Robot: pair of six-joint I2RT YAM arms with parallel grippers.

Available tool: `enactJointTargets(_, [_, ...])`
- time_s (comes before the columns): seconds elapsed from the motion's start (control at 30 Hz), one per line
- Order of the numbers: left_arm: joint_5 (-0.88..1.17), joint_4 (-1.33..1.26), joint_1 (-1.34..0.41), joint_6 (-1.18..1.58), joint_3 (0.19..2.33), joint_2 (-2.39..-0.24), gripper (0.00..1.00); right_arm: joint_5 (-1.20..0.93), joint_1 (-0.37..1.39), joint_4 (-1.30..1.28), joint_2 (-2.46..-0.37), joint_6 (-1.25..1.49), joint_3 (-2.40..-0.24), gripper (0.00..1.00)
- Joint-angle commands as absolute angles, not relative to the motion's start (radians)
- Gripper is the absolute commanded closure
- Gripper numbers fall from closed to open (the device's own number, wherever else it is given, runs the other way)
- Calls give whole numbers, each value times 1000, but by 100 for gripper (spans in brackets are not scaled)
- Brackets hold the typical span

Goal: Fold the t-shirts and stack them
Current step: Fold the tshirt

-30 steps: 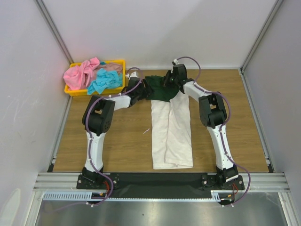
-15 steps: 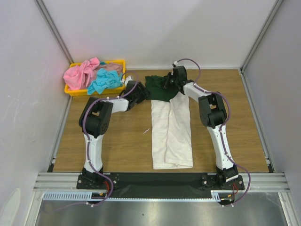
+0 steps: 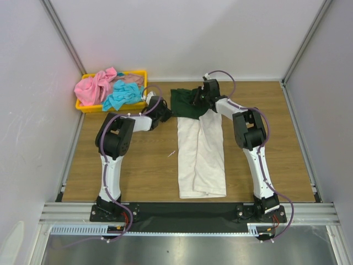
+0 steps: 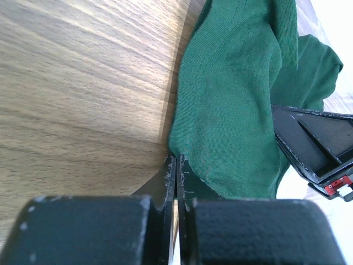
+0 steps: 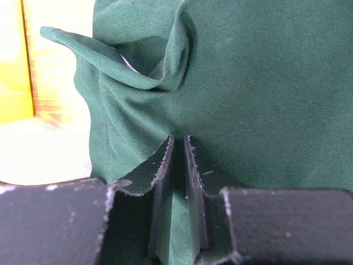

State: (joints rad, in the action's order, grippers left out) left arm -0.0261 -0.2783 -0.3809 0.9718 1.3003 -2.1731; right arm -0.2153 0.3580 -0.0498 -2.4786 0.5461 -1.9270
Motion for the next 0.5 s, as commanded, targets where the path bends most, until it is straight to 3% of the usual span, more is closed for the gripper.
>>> enactJointTargets(0.0, [-74, -273, -380, 944, 1281, -2149, 100, -195, 353, -28, -2456, 538, -1907, 82])
enactJointTargets(0.47, [-230, -270, -442, 666, 1340, -2063, 100, -179, 318, 20, -2468, 568, -1924, 82])
